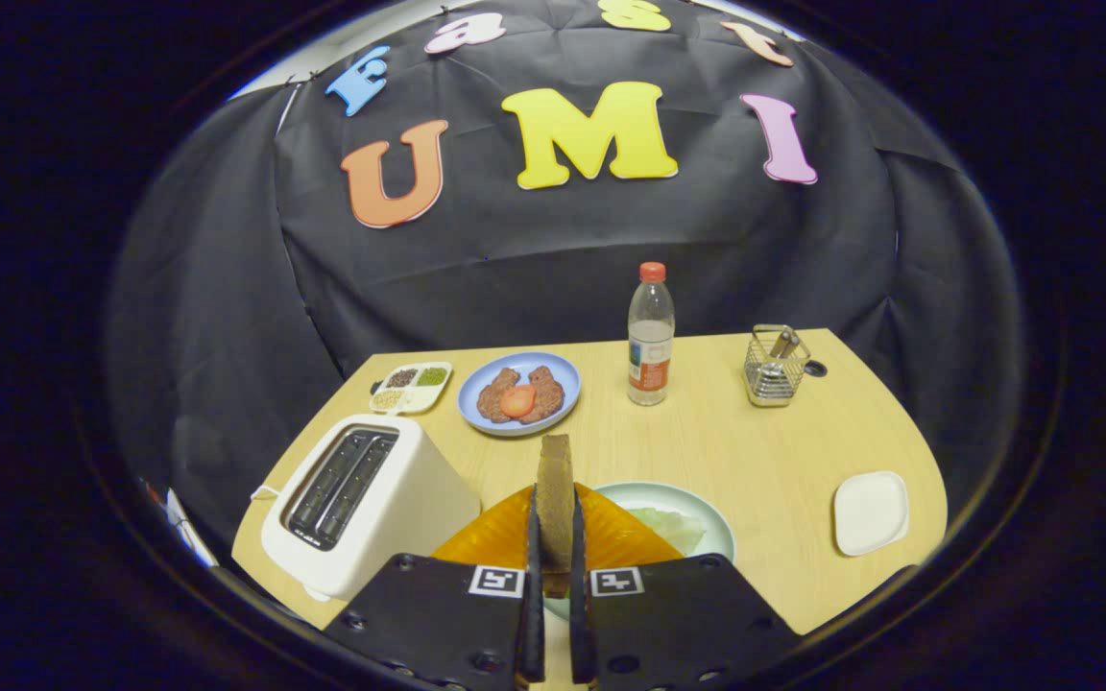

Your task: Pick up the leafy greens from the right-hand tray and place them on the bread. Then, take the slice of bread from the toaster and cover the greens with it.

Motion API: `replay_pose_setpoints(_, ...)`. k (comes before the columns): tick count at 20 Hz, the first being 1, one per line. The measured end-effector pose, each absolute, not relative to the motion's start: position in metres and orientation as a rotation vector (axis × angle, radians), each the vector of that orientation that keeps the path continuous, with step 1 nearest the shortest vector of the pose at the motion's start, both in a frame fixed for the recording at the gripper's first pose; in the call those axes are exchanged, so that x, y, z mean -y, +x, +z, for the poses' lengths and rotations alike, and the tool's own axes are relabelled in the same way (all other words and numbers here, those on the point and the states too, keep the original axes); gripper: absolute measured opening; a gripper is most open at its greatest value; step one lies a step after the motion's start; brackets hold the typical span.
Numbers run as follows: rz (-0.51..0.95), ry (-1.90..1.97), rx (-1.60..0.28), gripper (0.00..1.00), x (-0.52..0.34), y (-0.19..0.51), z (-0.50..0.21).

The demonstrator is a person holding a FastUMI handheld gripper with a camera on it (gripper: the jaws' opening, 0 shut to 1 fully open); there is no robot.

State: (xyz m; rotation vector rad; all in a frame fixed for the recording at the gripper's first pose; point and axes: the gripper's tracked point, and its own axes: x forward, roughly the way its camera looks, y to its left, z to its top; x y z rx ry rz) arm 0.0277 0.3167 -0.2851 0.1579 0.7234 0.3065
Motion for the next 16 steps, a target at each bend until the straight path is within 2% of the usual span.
replay_pose_setpoints(11,0.281,0.213,-0.768,0.11,-0.304,0.033,-0.337)
replay_pose_setpoints(12,0.278,0.205,-0.773,0.16,-0.299,0.033,-0.34)
replay_pose_setpoints(13,0.277,0.191,-0.773,0.16,-0.295,0.033,-0.341)
replay_pose_setpoints(14,0.272,0.17,-0.771,0.23,-0.289,0.033,-0.343)
replay_pose_setpoints(16,0.26,0.143,-0.769,0.27,-0.279,0.035,-0.349)
